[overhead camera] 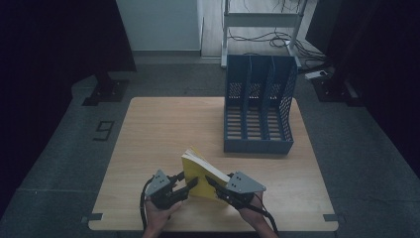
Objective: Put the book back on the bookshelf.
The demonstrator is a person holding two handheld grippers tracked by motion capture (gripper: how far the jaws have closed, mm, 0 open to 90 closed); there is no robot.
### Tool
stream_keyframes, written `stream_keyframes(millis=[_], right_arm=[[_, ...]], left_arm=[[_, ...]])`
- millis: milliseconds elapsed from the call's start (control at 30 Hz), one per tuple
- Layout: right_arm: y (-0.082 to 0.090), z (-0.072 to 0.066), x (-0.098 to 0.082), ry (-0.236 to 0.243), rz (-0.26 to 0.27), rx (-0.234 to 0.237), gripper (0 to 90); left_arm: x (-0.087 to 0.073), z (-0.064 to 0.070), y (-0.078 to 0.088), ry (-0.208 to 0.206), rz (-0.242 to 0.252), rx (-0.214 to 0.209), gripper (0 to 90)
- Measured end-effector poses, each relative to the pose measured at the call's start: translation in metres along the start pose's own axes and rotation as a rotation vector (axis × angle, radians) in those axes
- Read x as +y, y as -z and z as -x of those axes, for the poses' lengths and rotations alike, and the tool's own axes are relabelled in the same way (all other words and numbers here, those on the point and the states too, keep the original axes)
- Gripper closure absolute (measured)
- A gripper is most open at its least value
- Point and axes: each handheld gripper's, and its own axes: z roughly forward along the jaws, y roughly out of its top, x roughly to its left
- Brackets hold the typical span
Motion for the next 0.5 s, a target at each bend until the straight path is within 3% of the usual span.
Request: stream_keyframes(millis=[500], right_arm=[[0.0081, 0.0043, 0.0023, -0.018, 0.025, -0.039, 74.7]], left_arm=[[0.0007, -0.0047, 0.0018, 0.02, -0.003, 0.027, 43.5]])
